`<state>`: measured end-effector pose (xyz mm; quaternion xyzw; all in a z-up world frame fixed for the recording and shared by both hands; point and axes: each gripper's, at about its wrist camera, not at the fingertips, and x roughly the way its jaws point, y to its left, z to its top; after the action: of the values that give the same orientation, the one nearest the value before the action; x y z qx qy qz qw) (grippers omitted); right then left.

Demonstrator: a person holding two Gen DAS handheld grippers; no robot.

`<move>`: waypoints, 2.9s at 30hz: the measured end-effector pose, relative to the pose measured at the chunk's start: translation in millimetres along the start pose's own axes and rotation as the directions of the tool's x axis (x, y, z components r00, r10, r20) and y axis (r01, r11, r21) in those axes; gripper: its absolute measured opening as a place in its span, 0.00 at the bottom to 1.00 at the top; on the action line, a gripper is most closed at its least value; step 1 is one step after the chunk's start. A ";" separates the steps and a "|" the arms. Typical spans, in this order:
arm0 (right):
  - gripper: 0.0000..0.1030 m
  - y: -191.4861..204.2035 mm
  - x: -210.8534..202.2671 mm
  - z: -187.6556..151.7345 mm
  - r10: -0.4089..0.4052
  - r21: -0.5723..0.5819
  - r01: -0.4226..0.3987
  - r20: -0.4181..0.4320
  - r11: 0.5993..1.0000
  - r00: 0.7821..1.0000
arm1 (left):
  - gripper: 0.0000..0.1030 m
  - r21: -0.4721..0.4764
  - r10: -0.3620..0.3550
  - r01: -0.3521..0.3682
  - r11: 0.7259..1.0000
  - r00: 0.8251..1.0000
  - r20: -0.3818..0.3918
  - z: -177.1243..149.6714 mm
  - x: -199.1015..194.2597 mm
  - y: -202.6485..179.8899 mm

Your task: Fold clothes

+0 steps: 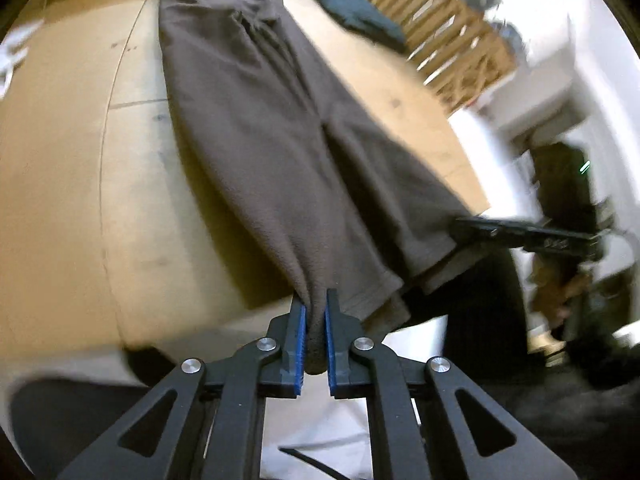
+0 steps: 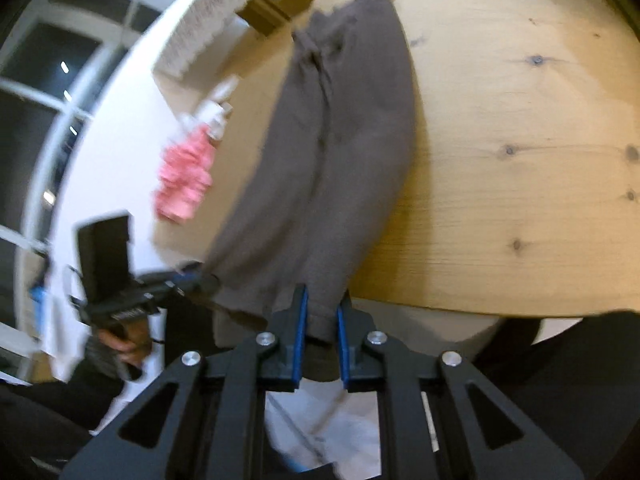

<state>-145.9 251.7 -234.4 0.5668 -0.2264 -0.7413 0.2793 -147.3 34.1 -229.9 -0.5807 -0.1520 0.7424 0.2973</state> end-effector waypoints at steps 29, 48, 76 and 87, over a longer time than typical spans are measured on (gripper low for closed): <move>0.46 -18.9 -8.3 254.9 -0.047 0.002 0.047 0.155 0.999 0.987 | 0.21 -0.158 0.023 -0.013 0.987 0.998 0.059 220.2 13.3 93.0; 0.24 25.4 54.1 243.2 -0.119 -0.179 0.151 0.177 0.972 0.977 | 0.40 -0.013 0.185 -0.186 0.982 0.961 0.208 215.4 -40.1 68.5; 0.25 -23.7 59.4 171.7 -0.310 -0.225 0.322 0.085 0.920 0.947 | 0.33 0.146 0.244 -0.250 0.957 0.968 0.058 153.9 74.6 62.6; 0.55 -65.1 31.5 152.2 -0.231 -0.009 0.232 0.062 0.973 0.971 | 0.58 -0.001 0.258 -0.258 0.966 0.965 0.049 117.5 48.1 69.5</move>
<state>-309.7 281.8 -260.5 0.5645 -0.1608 -0.7874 0.1885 -284.8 23.8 -273.9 -0.5766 -0.0804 0.7892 0.1957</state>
